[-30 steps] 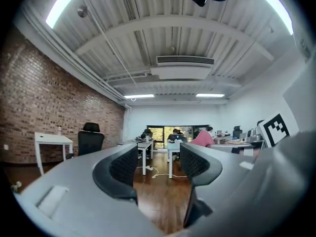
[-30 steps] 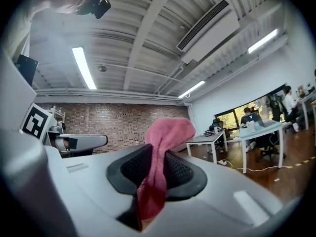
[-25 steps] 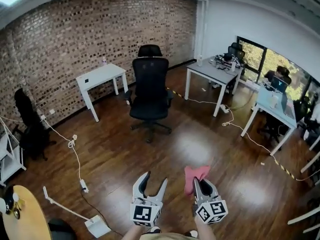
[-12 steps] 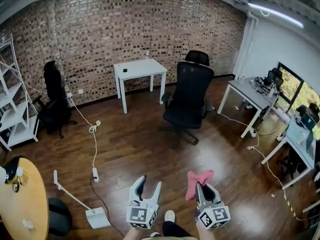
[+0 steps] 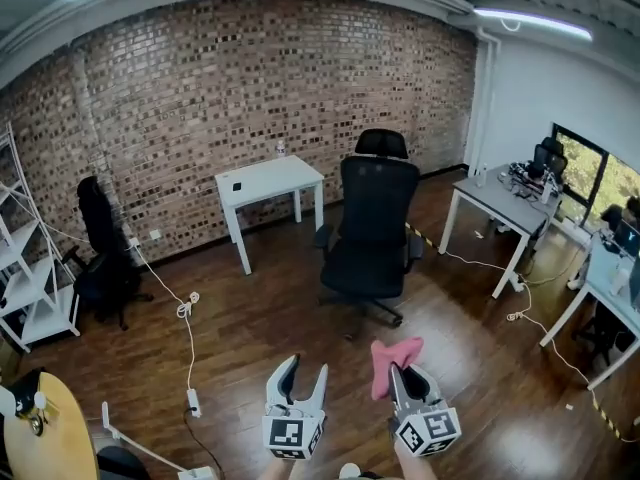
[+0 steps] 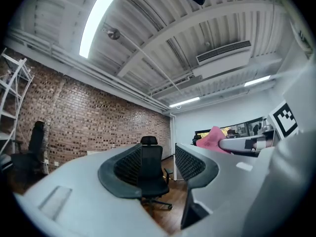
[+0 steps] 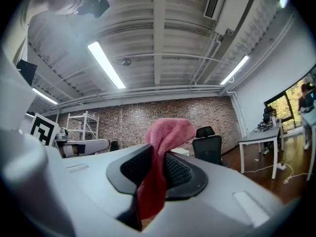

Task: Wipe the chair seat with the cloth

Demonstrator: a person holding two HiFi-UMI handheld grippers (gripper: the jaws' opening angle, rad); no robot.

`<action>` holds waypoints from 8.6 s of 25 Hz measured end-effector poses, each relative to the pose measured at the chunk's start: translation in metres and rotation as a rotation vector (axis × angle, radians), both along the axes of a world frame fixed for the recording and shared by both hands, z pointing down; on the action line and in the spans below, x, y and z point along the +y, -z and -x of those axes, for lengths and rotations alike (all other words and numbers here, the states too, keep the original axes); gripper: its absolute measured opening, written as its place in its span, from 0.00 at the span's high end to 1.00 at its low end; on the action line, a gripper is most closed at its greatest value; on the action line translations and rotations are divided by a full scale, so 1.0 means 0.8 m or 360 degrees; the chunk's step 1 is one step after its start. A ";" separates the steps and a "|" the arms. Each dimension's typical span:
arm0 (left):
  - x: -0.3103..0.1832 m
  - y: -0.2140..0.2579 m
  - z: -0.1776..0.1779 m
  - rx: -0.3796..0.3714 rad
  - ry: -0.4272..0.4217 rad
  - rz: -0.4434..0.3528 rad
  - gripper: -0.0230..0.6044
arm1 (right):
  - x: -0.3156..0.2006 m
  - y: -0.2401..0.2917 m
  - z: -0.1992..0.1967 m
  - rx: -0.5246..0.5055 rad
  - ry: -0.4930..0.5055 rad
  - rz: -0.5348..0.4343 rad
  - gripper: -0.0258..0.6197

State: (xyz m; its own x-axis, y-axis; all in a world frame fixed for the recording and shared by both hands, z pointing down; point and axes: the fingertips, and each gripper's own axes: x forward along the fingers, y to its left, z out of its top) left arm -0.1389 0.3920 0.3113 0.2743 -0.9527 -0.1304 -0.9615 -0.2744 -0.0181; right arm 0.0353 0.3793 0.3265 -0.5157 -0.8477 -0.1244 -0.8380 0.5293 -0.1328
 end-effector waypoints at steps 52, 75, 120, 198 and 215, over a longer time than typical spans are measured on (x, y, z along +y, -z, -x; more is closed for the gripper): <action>-0.889 -0.087 0.020 0.0034 -0.0280 0.0202 0.63 | -0.852 -0.100 0.023 -0.0065 -0.0150 0.0265 0.85; -1.374 -0.331 0.016 -0.0083 -0.0346 0.0653 0.59 | -1.327 -0.463 0.074 -0.0096 -0.0060 0.1285 0.84; -1.432 -0.462 0.005 -0.0224 -0.0618 0.0962 0.62 | -1.412 -0.765 0.228 -0.0029 0.0200 0.1735 0.84; -1.386 -0.410 0.058 -0.0105 -0.0380 0.0936 0.62 | -1.265 -0.837 0.051 0.0492 -0.0117 0.1948 0.84; -1.393 -0.412 0.025 -0.0088 -0.0427 0.0925 0.62 | -1.222 -0.794 0.045 0.0272 -0.0106 0.1873 0.84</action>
State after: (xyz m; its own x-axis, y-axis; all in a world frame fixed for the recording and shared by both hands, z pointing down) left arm -0.1587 -0.7225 0.6409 0.5046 -0.7610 0.4077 -0.8599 -0.4852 0.1587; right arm -0.0005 -0.5984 0.9614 -0.4005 -0.4205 0.8141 -0.9134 0.1118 -0.3915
